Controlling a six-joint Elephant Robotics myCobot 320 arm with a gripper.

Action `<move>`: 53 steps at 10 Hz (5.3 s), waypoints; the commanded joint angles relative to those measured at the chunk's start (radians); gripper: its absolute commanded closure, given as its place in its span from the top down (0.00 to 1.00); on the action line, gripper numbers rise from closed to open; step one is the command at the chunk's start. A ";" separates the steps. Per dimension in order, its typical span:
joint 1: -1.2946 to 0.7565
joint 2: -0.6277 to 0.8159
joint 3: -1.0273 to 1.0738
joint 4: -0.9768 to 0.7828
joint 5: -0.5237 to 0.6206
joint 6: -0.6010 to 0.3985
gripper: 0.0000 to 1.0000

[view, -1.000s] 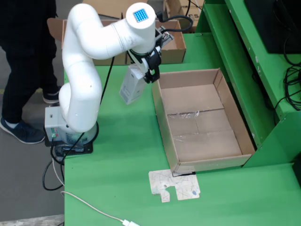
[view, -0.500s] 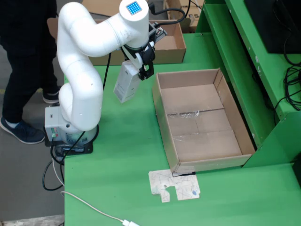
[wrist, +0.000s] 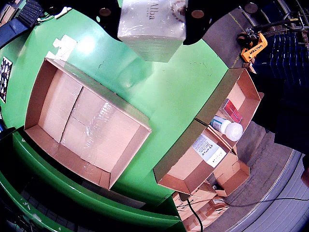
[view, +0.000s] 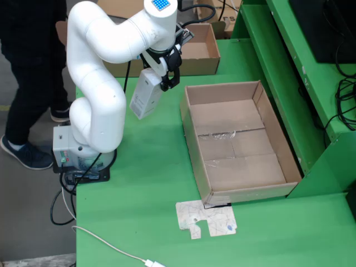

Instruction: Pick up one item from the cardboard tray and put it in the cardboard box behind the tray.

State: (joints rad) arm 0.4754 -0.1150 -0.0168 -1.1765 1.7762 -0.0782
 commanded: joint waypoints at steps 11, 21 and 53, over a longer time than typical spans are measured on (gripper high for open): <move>0.008 0.018 0.017 0.010 0.009 0.004 0.00; 0.008 0.018 0.017 0.010 0.009 0.004 0.00; 0.697 0.077 0.017 0.241 -0.228 0.576 0.00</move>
State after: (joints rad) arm 1.1996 -0.0014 -0.0168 -1.0016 1.5568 0.5260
